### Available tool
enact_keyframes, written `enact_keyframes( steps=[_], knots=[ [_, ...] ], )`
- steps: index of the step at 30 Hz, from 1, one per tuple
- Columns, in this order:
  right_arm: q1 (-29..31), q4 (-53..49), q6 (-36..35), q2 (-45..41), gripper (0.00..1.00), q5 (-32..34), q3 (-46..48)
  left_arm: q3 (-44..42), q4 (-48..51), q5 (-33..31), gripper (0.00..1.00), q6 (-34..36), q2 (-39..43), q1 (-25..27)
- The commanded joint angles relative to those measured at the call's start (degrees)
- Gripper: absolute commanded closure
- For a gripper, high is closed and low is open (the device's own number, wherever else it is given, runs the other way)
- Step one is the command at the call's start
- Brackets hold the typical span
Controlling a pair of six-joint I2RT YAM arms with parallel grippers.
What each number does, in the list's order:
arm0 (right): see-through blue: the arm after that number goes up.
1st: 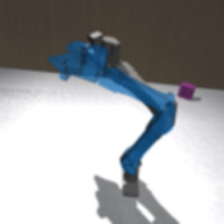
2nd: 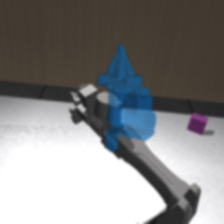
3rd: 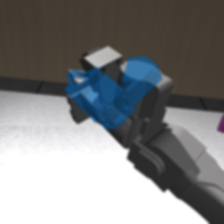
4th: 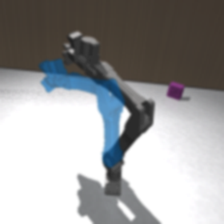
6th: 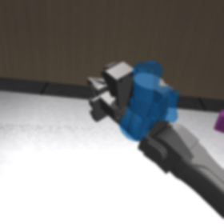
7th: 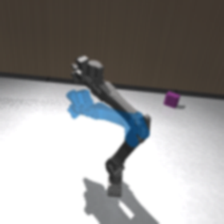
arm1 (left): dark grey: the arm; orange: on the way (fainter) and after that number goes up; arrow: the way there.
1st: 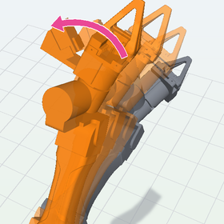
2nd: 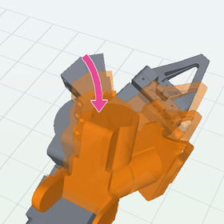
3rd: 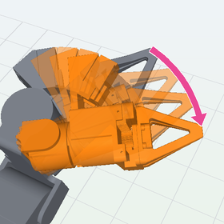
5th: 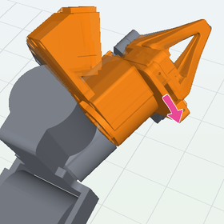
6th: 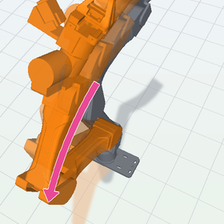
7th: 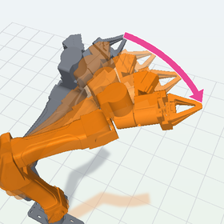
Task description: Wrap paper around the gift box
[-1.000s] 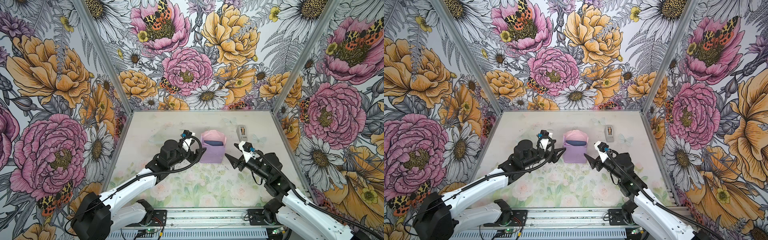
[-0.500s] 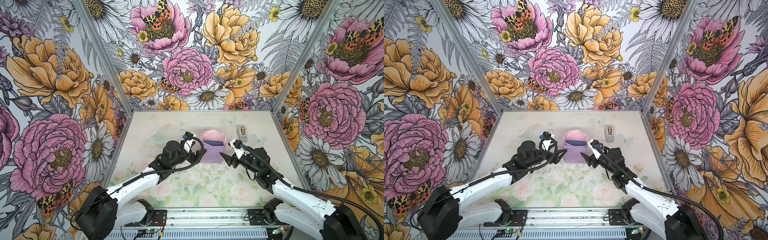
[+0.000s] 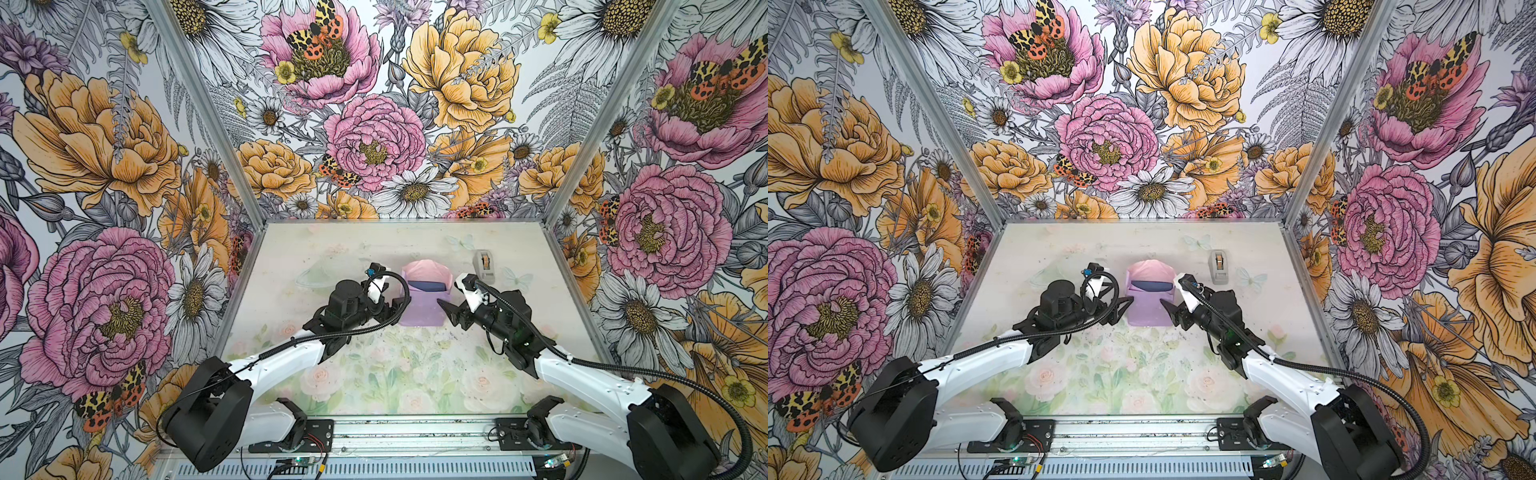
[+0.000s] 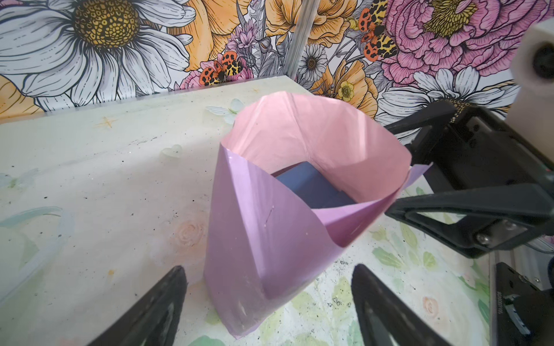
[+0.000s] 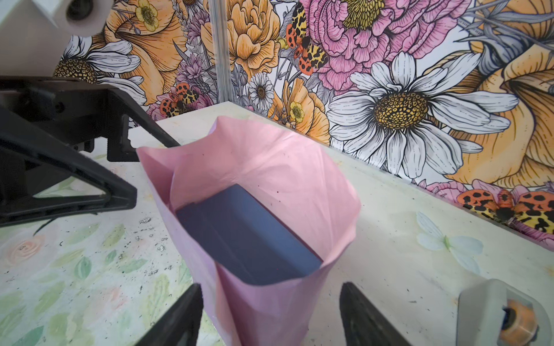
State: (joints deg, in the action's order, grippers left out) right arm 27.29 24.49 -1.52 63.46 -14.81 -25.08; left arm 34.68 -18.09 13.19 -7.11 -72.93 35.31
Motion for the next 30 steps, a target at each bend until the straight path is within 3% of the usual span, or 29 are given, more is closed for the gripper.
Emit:
enact_keyframes(
  steps=[1, 22, 30],
  knots=[
    [-0.37, 3.89, 1.52, 1.05, 0.27, -0.51, -2.16, 0.13, -3.30, 1.35, 0.13, -0.69, -0.60, -0.51],
    [-1.43, 6.27, 4.82, 8.58, 0.28, -0.37, -3.04, 0.92, -4.07, -1.44, 0.13, -3.55, -5.87, -1.22],
    [-1.97, 6.03, 5.62, 10.78, 0.28, 0.76, -2.59, 3.03, 1.15, -3.30, 0.13, -4.89, -7.93, -1.56]
  ],
)
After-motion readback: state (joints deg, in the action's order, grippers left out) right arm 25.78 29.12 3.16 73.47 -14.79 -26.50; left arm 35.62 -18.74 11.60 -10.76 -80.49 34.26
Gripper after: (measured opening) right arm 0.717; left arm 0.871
